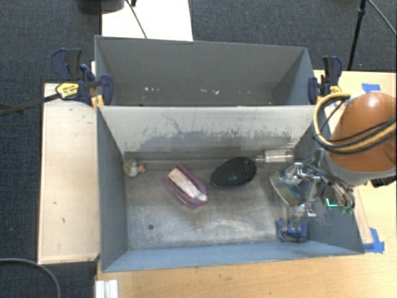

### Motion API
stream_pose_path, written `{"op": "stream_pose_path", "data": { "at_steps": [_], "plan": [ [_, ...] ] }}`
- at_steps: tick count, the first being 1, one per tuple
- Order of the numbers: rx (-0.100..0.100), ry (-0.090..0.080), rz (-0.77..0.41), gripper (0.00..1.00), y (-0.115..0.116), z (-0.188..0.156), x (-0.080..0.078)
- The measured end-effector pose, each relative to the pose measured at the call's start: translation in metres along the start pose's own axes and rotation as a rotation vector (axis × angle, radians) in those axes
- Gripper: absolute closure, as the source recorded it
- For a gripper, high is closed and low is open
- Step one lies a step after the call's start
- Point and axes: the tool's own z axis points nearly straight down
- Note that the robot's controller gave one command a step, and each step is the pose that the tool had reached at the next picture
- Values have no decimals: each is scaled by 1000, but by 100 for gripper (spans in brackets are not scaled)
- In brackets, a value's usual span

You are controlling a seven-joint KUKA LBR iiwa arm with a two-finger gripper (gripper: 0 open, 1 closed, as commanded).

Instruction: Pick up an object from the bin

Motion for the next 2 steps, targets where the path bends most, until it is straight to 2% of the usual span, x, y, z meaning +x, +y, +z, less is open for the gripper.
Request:
{"op": "stream_pose_path", "data": {
  "at_steps": [1,2],
  "plan": [
    [-11,1,-396,0,-43,78,-35],
    [-15,7,-401,100,-41,77,-34]
  ]
}}
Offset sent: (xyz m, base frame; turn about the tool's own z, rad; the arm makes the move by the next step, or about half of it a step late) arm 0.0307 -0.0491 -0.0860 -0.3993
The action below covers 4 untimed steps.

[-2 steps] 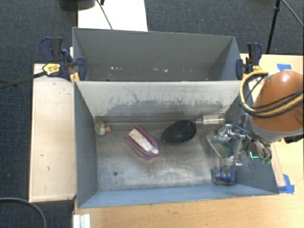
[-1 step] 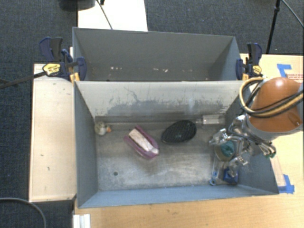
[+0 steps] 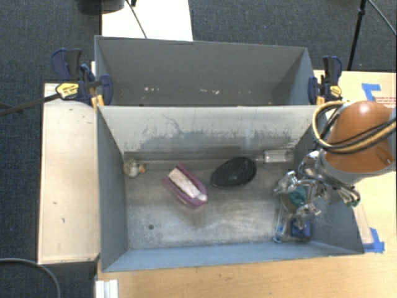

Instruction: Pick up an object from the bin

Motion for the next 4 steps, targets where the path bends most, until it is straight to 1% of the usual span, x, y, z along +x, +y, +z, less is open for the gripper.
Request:
{"op": "stream_pose_path", "data": {
  "at_steps": [1,2,3,4],
  "plan": [
    [25,-13,-271,100,2,-130,-16],
    [20,-8,-266,0,2,-126,-15],
    [26,-17,-417,0,-21,-6,-26],
    [22,-11,-552,0,50,-61,-69]
  ]
}}
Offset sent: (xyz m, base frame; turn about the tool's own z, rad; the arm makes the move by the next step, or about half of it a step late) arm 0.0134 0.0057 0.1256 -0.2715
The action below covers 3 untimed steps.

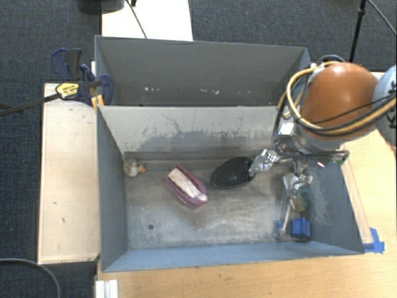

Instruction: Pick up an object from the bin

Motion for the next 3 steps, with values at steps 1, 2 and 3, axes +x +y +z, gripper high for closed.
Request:
{"op": "stream_pose_path", "data": {
  "at_steps": [1,2,3],
  "plan": [
    [-8,11,-71,0,4,31,76],
    [-14,-22,-527,0,8,74,82],
    [-9,2,-517,100,0,76,95]
  ]
}}
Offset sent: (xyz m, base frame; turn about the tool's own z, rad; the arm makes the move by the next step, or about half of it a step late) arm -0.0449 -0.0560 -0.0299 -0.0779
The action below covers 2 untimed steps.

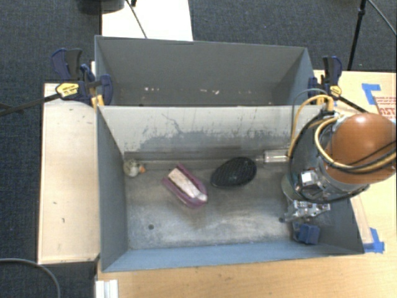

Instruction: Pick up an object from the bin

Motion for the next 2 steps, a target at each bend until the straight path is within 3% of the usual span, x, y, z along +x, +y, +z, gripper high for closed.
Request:
{"op": "stream_pose_path", "data": {
  "at_steps": [1,2],
  "plan": [
    [0,-22,-4,0,0,0,-12],
    [18,-22,-198,0,-6,-11,-16]
  ]
}}
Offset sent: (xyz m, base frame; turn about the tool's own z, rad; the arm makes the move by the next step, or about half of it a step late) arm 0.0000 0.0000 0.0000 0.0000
